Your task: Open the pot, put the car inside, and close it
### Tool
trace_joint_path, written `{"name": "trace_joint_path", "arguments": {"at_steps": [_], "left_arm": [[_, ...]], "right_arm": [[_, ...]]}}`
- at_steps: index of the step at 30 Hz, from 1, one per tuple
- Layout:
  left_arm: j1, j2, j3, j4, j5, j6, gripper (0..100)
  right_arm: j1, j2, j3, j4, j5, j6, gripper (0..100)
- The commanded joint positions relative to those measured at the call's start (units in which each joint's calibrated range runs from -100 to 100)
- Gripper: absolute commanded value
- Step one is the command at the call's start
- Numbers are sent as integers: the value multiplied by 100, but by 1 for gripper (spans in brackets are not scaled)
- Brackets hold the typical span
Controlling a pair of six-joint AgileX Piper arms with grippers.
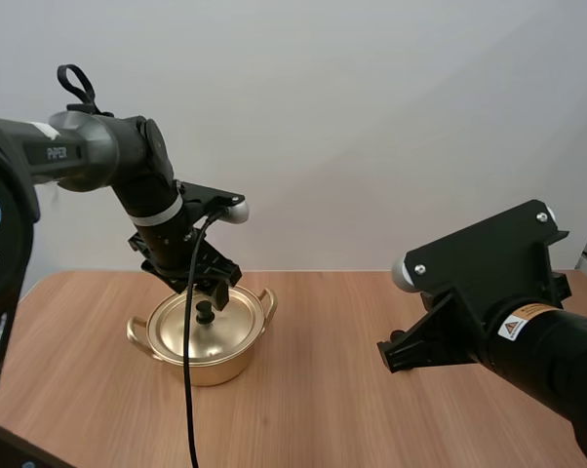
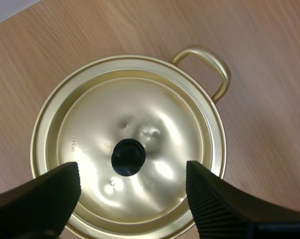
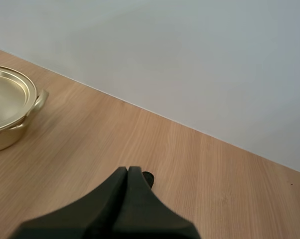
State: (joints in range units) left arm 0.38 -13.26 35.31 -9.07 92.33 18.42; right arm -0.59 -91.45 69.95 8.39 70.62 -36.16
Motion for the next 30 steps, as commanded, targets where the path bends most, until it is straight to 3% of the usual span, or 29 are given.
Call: {"name": "trace_joint_path", "arguments": {"at_steps": [1, 30], "left_arm": [[3, 56, -2, 7, 4, 0, 99], [3, 598, -2, 124, -452, 0, 98]], "right_arm": [[-5, 6, 5, -7, 1, -5, 0], [-38, 6, 5, -19, 1, -5, 0]]}}
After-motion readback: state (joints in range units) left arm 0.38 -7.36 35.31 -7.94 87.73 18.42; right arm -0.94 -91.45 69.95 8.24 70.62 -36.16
